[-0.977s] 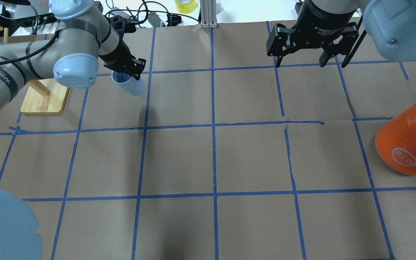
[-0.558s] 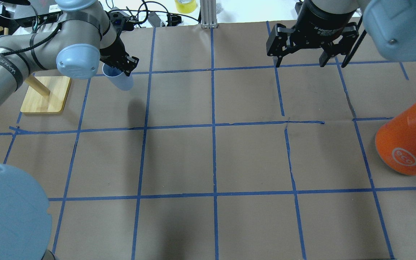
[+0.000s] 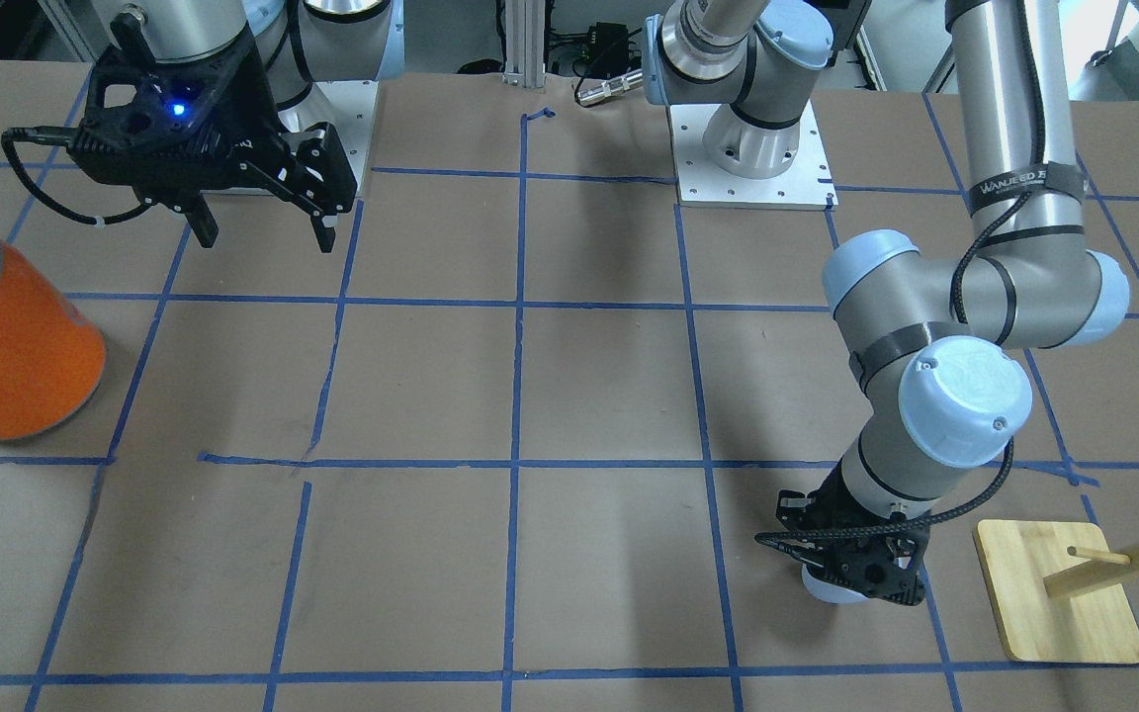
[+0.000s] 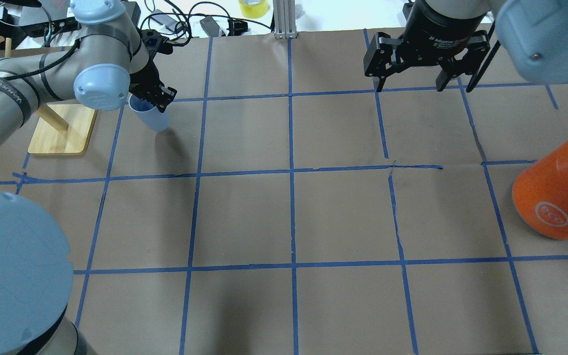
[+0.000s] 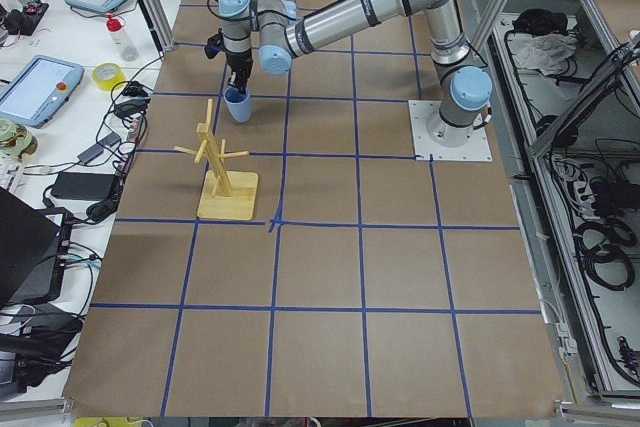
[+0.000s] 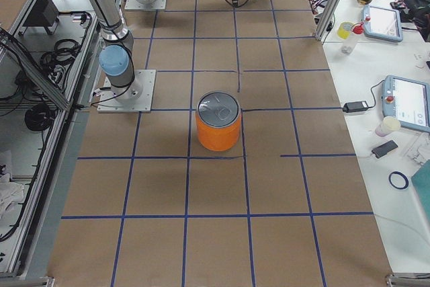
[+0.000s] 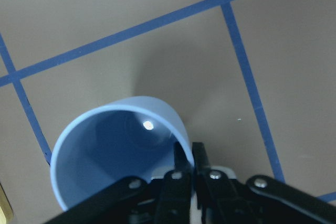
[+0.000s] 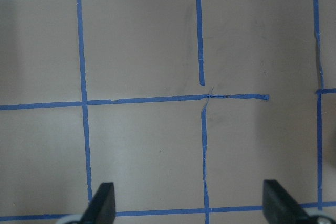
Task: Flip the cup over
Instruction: 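Lift and rotate the cup upright with the left gripper, then set the cup upright on the table and open the left gripper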
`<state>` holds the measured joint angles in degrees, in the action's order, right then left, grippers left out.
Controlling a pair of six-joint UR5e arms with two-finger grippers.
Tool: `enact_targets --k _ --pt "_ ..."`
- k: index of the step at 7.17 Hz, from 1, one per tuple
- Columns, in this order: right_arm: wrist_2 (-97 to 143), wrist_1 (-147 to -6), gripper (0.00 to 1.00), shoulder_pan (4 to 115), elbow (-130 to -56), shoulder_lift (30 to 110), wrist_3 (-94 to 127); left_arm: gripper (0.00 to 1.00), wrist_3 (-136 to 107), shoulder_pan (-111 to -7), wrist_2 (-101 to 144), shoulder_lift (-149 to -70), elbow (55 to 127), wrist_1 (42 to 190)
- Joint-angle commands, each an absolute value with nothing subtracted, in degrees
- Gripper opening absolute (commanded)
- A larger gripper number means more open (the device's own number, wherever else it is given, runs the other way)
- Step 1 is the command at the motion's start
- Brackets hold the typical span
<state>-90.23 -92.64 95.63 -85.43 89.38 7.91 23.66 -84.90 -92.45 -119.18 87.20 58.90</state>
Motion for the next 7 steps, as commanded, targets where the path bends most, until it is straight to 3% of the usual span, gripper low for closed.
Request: enact_targets --k 1,2,3,4,5,7 --pt "-90.2 -92.6 1.00 95.6 -85.4 89.4 7.9 0.00 23.7 -84.8 -92.5 -120.2 87.2 58.5" --pt "-90.3 -92.5 1.00 95.6 -85.4 89.4 7.9 0.00 23.7 -84.8 -92.5 -120.2 87.2 58.5" --pt "-90.3 -92.6 1.00 95.6 -85.4 89.4 7.9 0.42 23.7 -84.8 -92.9 -120.2 87.2 58.5" --pt "-90.2 -92.6 1.00 95.6 -85.4 89.4 7.9 0.78 23.6 -84.8 -93.7 -120.1 87.5 58.4" --pt "-90.2 -92.6 1.00 95.6 -85.4 89.4 7.9 1.00 22.8 -84.7 -93.9 -119.9 86.7 58.5" --pt "-90.2 -92.6 1.00 95.6 -85.4 89.4 7.9 1.00 21.1 -83.7 -93.5 -114.4 85.1 66.7"
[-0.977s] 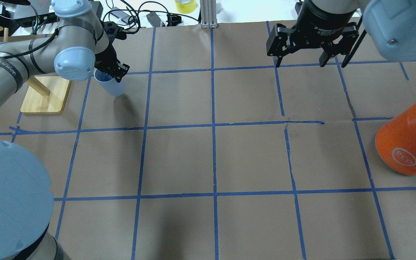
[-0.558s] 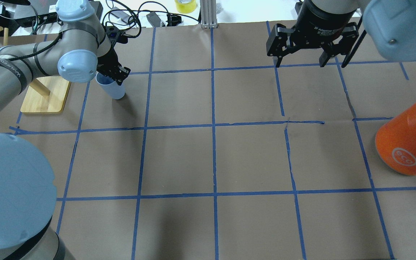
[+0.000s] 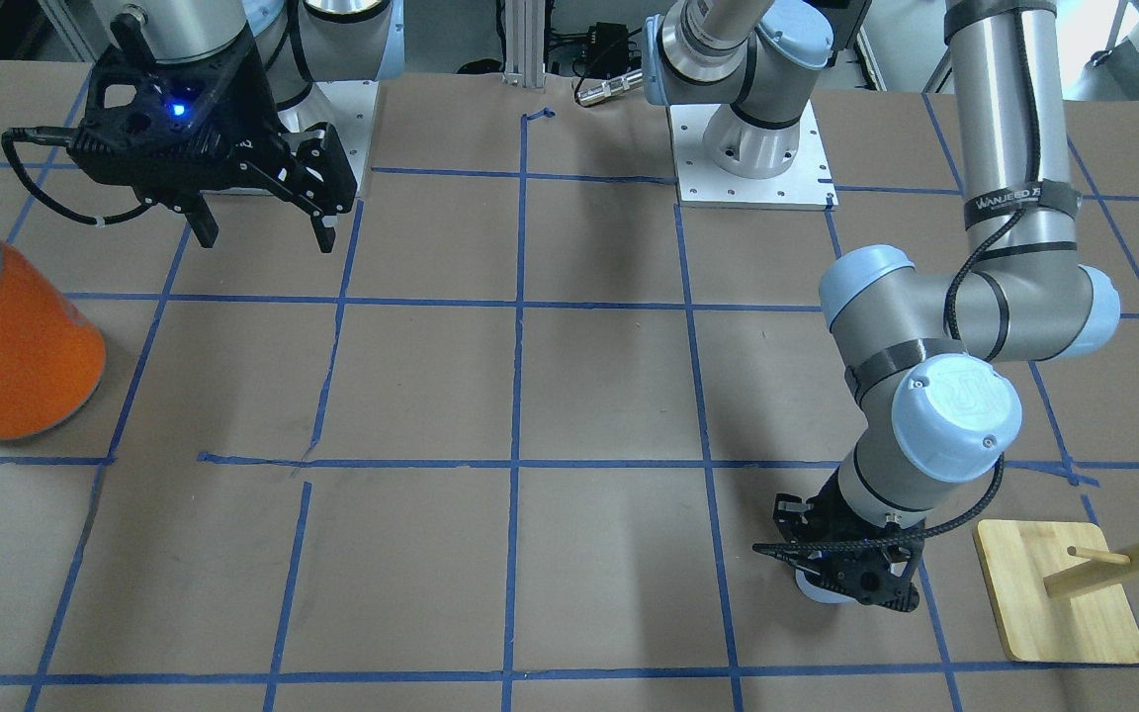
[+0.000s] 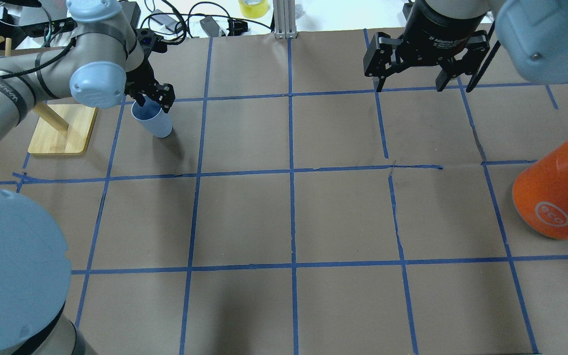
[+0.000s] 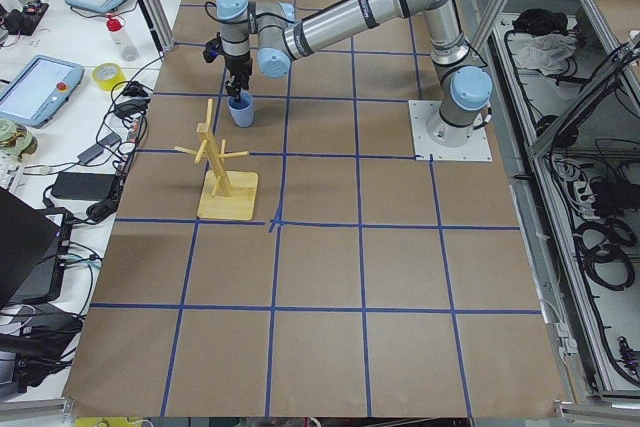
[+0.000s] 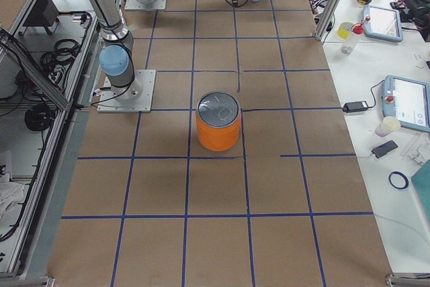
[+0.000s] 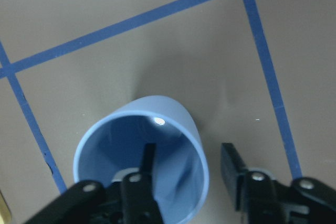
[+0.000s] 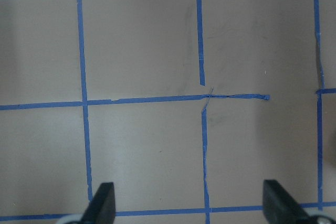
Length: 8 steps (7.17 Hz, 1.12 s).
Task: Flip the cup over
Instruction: 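Set the cup upright on the table and open the left gripper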
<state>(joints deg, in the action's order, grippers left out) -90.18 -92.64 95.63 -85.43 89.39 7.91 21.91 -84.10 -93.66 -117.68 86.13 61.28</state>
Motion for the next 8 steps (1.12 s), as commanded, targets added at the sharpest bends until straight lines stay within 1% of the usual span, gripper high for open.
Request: enact_targets --k 1,3,5,7,8 --pt "-90.2 -92.6 1.00 95.6 -85.4 89.4 7.9 1.00 19.0 -84.4 -93.7 -110.8 84.6 72.5" --pt "-90.3 -92.6 1.00 95.6 -85.4 89.4 7.9 1.00 15.4 -85.1 -93.0 -101.7 84.6 83.6" --pt "-90.3 -92.6 1.00 95.6 -85.4 89.3 7.8 1.00 12.9 -86.9 -93.3 -94.3 85.3 89.5" --pt "-90.3 -92.6 1.00 95.6 -85.4 89.4 7.8 1.00 12.1 -87.0 -93.3 -89.8 85.5 90.7" --pt "-90.3 -92.6 1.00 95.6 -85.4 89.4 7.7 1.00 10.8 -87.1 -93.1 -89.1 85.9 90.7"
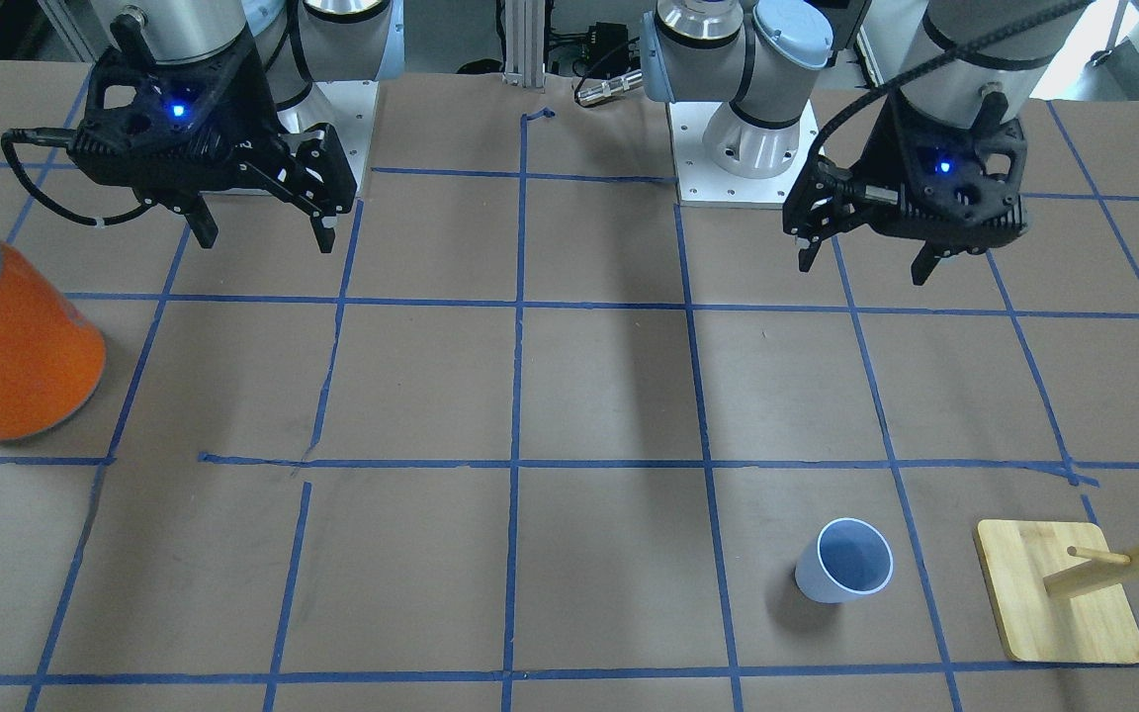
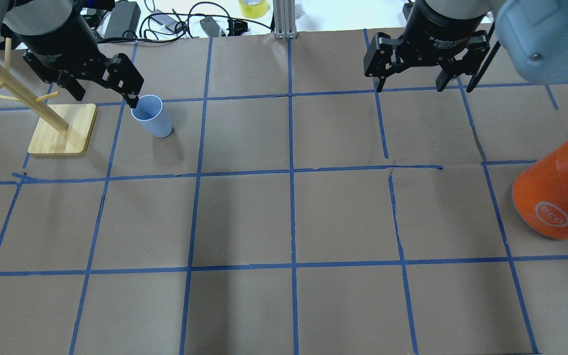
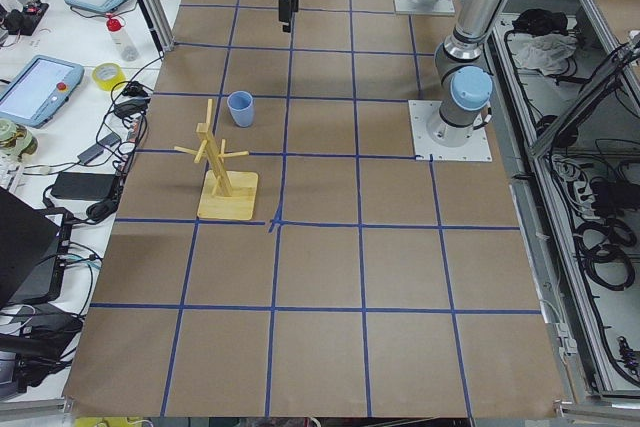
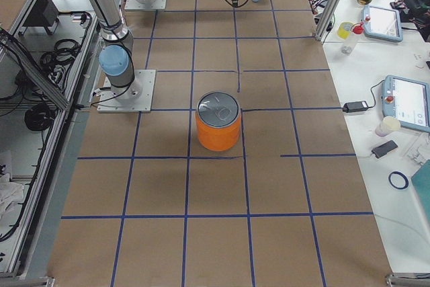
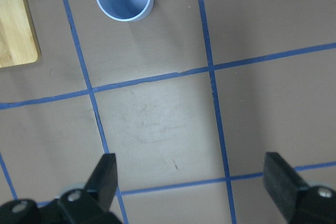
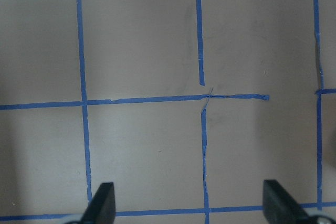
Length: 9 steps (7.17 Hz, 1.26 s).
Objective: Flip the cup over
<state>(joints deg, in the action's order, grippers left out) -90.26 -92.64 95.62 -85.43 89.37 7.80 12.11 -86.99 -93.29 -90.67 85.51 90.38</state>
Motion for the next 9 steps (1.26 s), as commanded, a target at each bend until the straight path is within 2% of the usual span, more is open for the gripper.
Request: enact_targets --k 1,9 --pt "-90.3 -92.6 1.00 95.6 -85.4 89.4 7.7 1.00 10.1 -87.2 -91.4 -89.1 86.0 90.6" --pt "-90.3 -92.6 1.00 95.6 -85.4 89.3 7.4 1.00 6.3 -87.1 -90.8 -87.4 86.1 90.2"
